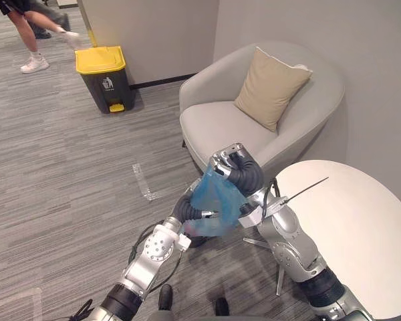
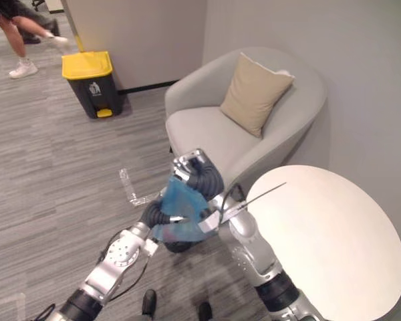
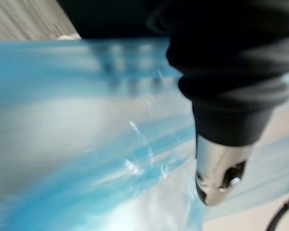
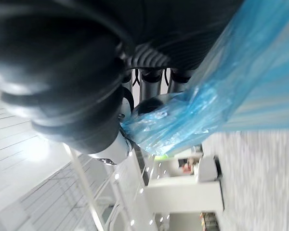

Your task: Gather rubbish on tea table into small bin, then transfer packed bag to large trash can.

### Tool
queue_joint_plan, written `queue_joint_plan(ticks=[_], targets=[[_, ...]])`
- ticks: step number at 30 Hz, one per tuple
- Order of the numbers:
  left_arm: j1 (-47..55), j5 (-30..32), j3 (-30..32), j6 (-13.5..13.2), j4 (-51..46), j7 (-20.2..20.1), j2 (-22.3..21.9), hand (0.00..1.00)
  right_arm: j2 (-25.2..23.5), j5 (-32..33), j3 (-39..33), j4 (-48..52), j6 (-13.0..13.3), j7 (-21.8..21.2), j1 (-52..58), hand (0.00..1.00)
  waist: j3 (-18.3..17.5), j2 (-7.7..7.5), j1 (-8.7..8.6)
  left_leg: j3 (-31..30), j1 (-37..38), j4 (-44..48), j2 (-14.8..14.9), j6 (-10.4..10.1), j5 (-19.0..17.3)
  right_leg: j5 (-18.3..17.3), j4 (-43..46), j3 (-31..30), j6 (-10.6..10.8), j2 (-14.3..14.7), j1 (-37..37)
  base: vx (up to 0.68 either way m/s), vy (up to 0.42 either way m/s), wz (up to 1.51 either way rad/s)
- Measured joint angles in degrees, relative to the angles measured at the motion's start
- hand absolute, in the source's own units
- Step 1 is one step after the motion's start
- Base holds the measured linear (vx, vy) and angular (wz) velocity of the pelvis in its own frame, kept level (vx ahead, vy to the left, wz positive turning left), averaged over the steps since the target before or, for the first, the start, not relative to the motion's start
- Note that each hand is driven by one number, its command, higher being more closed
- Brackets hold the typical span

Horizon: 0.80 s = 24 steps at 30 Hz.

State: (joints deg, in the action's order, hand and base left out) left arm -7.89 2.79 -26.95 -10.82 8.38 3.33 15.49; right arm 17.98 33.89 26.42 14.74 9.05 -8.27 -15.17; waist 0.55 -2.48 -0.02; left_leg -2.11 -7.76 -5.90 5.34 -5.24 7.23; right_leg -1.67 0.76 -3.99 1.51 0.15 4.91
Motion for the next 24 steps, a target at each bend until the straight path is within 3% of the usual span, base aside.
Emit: queue_joint_plan(ticks=[9,10,24], targets=[[-1.9,8.87,-1.6,0.01,3.97,4.25,-2.03,0.0,-2.28,2.8,5.83,0.02,-0.3,-0.07,-0.48,1.0,-0.88,-0.14,-0.27,-0.04,0.0,0.0,0.05,-0.05,0.07,0.07,0.01,0.01,-0.11,0.07,0.0,0.0,0.0,0.0],[-2.23,9.44,-1.67,0.06,5.03,4.24,-2.75,1.0,-2.32,3.32,6.1,0.02,-0.49,-0.04,-0.49,1.0,-1.13,-0.21,-0.27,-0.04,0.0,0.0,0.04,-0.06,0.07,0.07,0.01,0.02,-0.11,0.07,0.0,0.0,0.0,0.0],[-2.72,8.1,-3.83,0.34,9.31,4.25,-5.43,1.0,-4.56,4.86,7.62,-0.14,-0.59,2.0,-0.5,1.0,-1.24,-0.26,-0.48,-0.08,0.02,-0.01,0.24,-0.26,0.25,0.25,0.02,0.0,-0.17,0.23,0.04,0.0,0.0,0.0]])
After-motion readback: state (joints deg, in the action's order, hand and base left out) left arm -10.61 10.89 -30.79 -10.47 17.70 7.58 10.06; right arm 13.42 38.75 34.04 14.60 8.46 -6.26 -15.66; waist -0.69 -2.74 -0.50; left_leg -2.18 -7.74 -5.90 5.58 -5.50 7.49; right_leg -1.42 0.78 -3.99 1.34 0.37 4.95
